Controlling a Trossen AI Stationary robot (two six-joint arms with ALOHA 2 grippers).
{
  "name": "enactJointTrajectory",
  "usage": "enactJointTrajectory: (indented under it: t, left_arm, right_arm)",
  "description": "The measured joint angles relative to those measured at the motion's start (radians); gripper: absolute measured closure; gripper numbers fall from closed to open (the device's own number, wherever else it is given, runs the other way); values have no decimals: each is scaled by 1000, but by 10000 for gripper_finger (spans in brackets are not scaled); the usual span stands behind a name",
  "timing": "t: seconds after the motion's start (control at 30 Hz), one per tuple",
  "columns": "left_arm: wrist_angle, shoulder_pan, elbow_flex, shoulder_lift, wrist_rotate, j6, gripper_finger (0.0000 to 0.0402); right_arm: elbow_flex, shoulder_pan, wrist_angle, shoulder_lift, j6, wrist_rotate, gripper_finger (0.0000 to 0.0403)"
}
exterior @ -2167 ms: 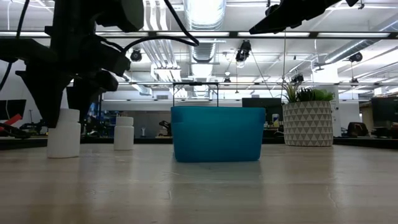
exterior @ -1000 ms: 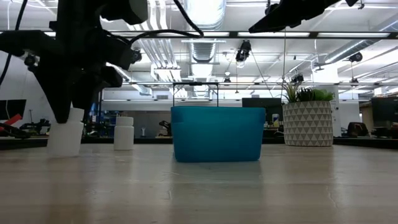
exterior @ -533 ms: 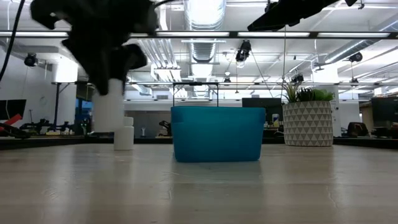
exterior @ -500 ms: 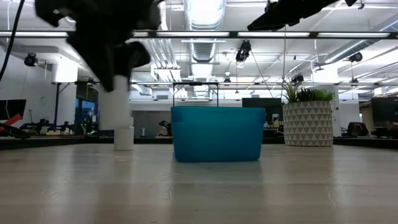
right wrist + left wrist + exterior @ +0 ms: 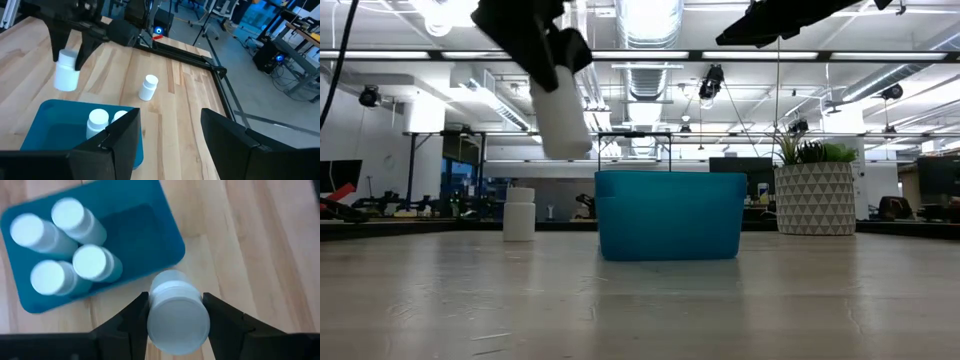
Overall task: Pick and place pill bottles into a basket
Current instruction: Put the white pill bottle into the blue bin
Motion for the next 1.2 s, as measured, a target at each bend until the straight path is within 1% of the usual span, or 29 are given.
enactJointTrajectory:
  t: [0.3, 0.4, 0.57, 0.67, 1.03, 1.2]
  left_arm:
    - [-2, 7, 111, 12, -2, 51, 258]
    - [-12, 18, 130, 35, -1, 52, 258]
    - [-73, 37, 157, 99, -3, 55, 258]
    - [-91, 43, 180, 133, -5, 69, 258]
    - [-108, 54, 272, 178, -20, 88, 258]
    - [-132, 56, 301, 222, -22, 101, 258]
  right_arm:
    - [0, 1, 0, 0, 0, 0, 200]
    - [0, 0, -2, 0, 0, 0, 200]
    - [0, 0, -7, -1, 0, 7, 200]
    - [0, 0, -9, -1, 0, 26, 200]
    - [0, 0, -15, -1, 0, 26, 200]
    - [0, 0, -15, -1, 0, 26, 200]
